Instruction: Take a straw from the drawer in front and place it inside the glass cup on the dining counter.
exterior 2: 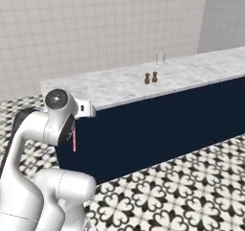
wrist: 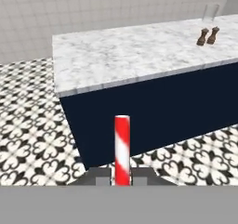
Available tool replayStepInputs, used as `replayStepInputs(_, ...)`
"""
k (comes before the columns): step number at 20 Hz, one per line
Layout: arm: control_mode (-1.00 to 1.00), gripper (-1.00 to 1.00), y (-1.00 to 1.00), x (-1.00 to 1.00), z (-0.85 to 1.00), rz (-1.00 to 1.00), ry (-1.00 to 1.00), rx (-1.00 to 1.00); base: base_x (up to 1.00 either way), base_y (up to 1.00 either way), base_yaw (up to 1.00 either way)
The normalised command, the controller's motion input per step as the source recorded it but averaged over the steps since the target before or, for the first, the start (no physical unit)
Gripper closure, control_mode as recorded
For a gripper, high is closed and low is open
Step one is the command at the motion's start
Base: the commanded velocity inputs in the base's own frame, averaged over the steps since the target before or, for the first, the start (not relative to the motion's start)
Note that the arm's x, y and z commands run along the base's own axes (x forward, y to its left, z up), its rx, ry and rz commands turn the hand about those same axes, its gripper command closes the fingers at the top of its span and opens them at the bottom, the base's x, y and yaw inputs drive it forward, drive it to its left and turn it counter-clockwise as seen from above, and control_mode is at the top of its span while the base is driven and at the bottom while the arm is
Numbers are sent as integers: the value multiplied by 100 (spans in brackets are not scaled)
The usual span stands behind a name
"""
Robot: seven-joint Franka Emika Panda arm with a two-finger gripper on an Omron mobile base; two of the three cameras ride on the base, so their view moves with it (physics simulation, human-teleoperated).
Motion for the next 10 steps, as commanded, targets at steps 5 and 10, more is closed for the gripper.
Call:
replayStepInputs(5, 100, 100, 0, 0, 0, 0, 0, 0, 4, 100, -40)
replayStepInputs(10, 100, 100, 0, 0, 0, 0, 0, 0, 7, 100, -43)
